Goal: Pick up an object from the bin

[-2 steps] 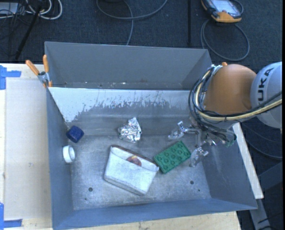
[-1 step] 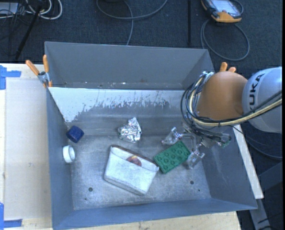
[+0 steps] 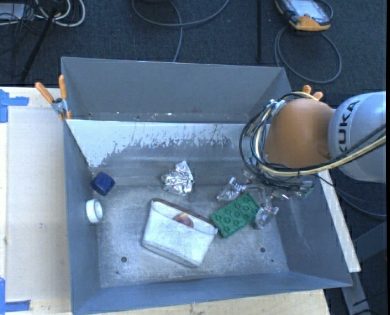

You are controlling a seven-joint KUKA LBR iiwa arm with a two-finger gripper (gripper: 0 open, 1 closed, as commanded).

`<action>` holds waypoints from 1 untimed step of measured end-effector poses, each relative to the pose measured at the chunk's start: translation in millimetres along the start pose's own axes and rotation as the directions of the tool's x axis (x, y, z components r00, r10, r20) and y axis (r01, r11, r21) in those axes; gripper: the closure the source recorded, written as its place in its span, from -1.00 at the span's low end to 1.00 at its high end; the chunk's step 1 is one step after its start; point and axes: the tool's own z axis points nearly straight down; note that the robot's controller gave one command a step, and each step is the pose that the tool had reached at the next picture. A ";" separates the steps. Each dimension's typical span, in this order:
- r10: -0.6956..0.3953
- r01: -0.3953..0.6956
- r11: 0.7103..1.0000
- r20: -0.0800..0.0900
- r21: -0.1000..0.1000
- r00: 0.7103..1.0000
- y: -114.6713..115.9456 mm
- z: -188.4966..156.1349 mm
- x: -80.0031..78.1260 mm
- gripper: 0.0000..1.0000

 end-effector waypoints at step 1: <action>0.001 -0.001 1.000 0.006 0.001 1.000 0.3 -1.9 -2.4 1.00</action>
Offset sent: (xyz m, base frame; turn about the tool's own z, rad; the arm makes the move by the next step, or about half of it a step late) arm 0.0000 0.0000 0.0000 0.0000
